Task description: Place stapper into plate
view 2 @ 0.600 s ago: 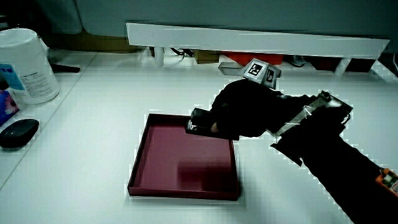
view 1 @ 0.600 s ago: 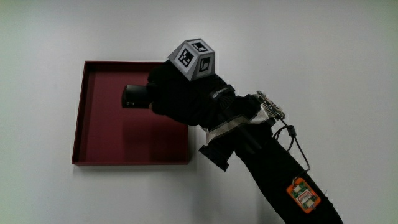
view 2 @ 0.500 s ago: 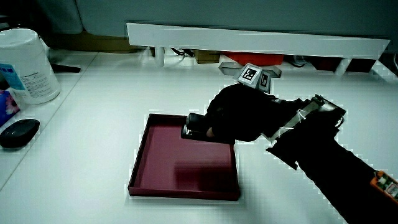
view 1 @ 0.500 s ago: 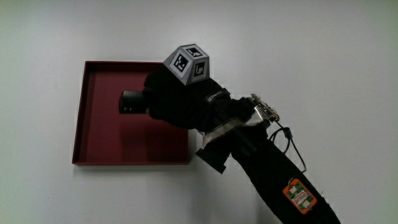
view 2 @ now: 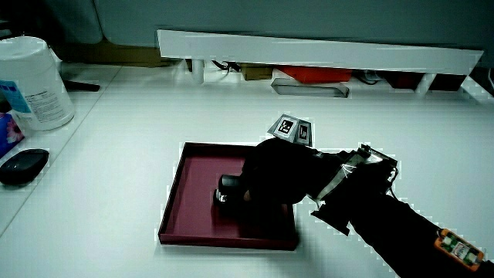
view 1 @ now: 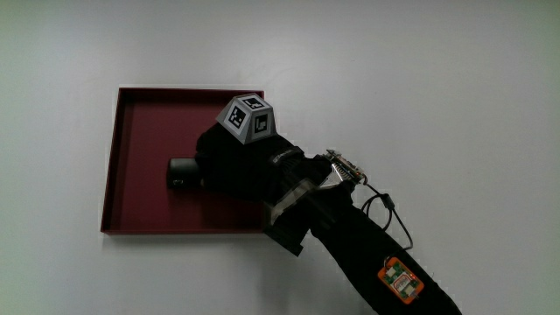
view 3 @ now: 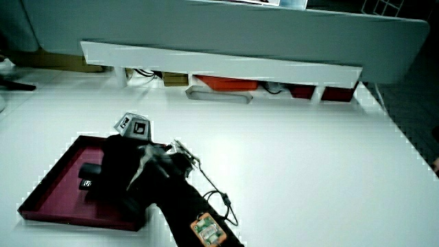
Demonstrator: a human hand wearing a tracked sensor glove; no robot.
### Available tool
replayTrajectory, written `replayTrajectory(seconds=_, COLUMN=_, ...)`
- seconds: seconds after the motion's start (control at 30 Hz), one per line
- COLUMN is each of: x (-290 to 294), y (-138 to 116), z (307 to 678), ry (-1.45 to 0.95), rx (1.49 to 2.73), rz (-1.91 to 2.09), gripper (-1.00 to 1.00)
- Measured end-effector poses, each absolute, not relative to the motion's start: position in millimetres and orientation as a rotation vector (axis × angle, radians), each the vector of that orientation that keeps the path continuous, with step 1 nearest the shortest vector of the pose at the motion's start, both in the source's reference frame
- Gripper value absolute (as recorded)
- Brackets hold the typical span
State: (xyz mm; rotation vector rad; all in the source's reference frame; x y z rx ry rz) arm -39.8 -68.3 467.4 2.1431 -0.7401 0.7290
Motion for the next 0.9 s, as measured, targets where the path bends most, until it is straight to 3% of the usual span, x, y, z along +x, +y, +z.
replayTrajectory(seconds=0.3, x=-40, y=-66, z=477, ry=-0.713, rx=2.159, rz=0.709, gripper=0.00)
replayTrajectory(seconds=0.53, x=-35, y=-64, z=478, ry=-0.713, rx=2.107, rz=0.713, gripper=-0.44)
replayTrajectory(seconds=0.63, x=-27, y=-66, z=462, ry=-0.734, rx=2.100, rz=0.730, gripper=-0.62)
replayTrajectory(seconds=0.7, x=-22, y=-67, z=462, ry=-0.744, rx=1.988, rz=0.755, gripper=-0.75)
replayTrajectory(seconds=0.83, x=-3, y=-64, z=431, ry=-0.771, rx=1.976, rz=0.745, gripper=-1.00)
replayTrajectory(seconds=0.9, x=4, y=-64, z=416, ry=-0.776, rx=1.969, rz=0.748, gripper=-1.00)
